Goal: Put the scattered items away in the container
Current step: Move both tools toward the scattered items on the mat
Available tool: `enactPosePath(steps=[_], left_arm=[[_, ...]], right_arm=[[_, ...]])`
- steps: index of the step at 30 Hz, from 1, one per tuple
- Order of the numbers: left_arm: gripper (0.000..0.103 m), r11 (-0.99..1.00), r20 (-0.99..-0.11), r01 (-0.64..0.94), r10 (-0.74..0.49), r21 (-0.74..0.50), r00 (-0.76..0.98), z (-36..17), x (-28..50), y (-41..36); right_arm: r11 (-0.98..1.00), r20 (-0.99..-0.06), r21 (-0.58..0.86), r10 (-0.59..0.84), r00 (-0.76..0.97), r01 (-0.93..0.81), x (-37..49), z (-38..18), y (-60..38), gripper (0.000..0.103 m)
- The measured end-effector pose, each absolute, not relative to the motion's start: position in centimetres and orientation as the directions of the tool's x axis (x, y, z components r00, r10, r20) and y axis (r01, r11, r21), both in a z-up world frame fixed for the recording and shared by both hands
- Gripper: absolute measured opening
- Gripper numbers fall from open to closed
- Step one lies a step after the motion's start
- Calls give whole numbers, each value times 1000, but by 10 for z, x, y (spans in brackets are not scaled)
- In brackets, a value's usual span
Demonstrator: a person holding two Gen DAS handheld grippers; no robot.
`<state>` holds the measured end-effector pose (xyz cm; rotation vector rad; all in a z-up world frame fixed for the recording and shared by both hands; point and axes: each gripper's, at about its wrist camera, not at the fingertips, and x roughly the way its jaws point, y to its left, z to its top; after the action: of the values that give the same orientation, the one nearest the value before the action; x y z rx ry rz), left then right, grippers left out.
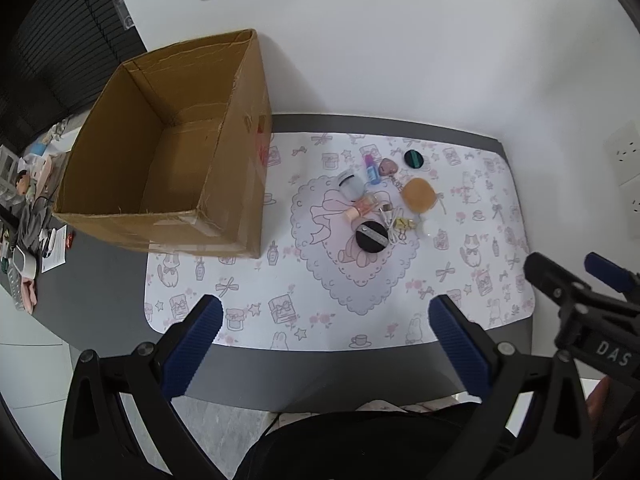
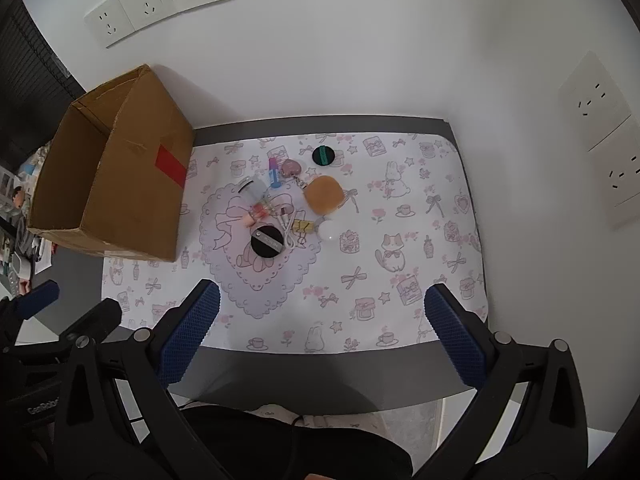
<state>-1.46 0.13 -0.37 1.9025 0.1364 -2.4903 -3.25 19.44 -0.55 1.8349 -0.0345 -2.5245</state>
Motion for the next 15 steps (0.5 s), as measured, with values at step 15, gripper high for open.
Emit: enactPosePath(steps=[15], left_arm=[[103, -995, -956, 53, 63, -82, -287, 0, -16, 0]], right_arm=[[-999, -949, 47, -51, -310, 21, -34, -4, 191, 98]])
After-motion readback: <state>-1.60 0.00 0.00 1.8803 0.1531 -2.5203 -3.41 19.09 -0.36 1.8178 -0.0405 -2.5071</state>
